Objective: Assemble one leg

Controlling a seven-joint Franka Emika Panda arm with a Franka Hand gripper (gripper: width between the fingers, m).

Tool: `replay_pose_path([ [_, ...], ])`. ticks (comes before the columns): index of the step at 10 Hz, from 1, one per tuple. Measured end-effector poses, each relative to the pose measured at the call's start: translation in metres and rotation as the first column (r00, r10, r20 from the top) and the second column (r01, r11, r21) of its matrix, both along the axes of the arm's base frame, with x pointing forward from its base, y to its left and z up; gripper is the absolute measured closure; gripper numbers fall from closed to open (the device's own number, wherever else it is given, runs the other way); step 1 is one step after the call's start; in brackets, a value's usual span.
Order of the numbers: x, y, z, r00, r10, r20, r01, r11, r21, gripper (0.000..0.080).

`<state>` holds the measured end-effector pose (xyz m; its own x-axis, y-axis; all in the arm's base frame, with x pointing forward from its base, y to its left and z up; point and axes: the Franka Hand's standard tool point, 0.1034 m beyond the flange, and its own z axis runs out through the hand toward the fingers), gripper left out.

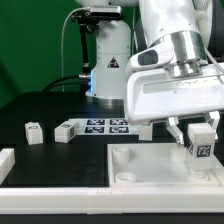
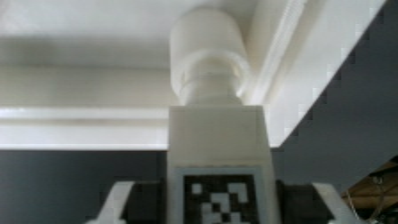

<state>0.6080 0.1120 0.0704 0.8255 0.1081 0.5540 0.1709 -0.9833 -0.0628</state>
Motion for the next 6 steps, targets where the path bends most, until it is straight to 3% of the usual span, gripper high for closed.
replay_pose_path([
  [6,-0.0008,-0.0015,-0.0048,1.0,-0.002,-0.001,0.002,1.0,0.0,0.0509],
])
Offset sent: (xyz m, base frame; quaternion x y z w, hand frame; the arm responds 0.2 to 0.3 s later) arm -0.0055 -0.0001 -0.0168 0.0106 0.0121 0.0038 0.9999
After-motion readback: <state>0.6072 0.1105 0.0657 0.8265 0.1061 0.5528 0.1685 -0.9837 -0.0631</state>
